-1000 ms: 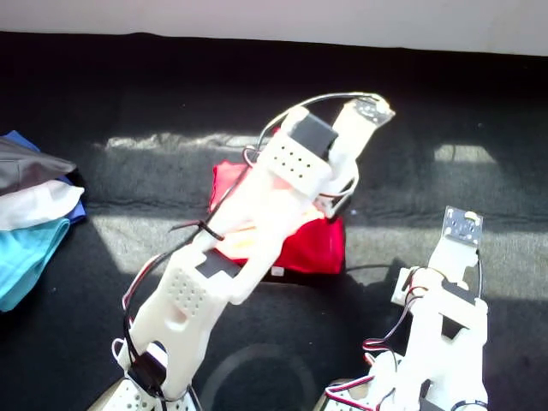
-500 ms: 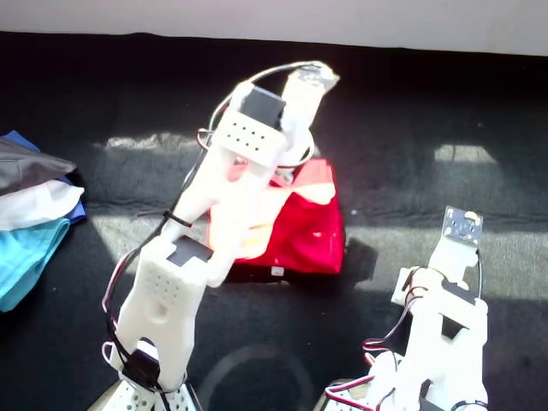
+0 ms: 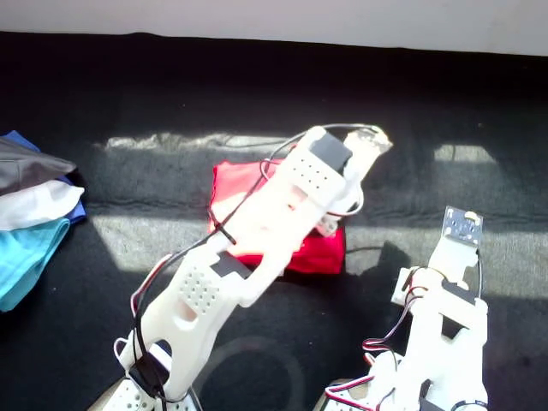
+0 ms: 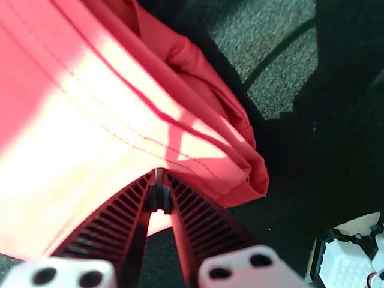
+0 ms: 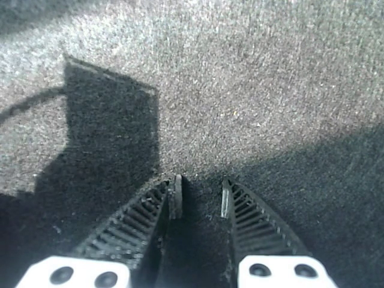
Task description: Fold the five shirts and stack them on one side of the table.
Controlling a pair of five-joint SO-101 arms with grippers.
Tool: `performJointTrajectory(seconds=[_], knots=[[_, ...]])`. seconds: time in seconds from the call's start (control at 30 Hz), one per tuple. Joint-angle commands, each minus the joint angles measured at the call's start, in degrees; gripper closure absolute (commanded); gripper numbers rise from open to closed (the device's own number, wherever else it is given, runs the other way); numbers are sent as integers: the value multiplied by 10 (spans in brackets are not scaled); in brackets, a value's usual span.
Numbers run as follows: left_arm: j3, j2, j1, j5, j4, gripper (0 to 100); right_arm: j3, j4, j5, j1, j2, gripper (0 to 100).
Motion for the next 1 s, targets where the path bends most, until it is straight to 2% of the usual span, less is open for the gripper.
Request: performJointTrajectory(seconds=[0.0,0.13,0.3,0.43,0.6,0.7,0.87,0.97], knots=[[7,-51,-1,1,7,991,5,-10,-3,7,0,868],[6,-113,-35,-2,5,991,-10,6,-7,7,0,872],[39,-124,-112,-31,5,991,-202,168,-25,-22,7,926],[116,-126,-172,-33,4,991,-415,285,-26,-90,14,972],[229,-196,-221,-34,-12,991,-601,354,-54,-190,120,991],[371,-276,-244,-34,-82,991,-697,393,-84,-205,214,991],[663,-450,-244,-33,-268,991,-826,434,-104,-233,356,991],[775,-514,-244,-33,-347,991,-904,457,-116,-268,422,991]])
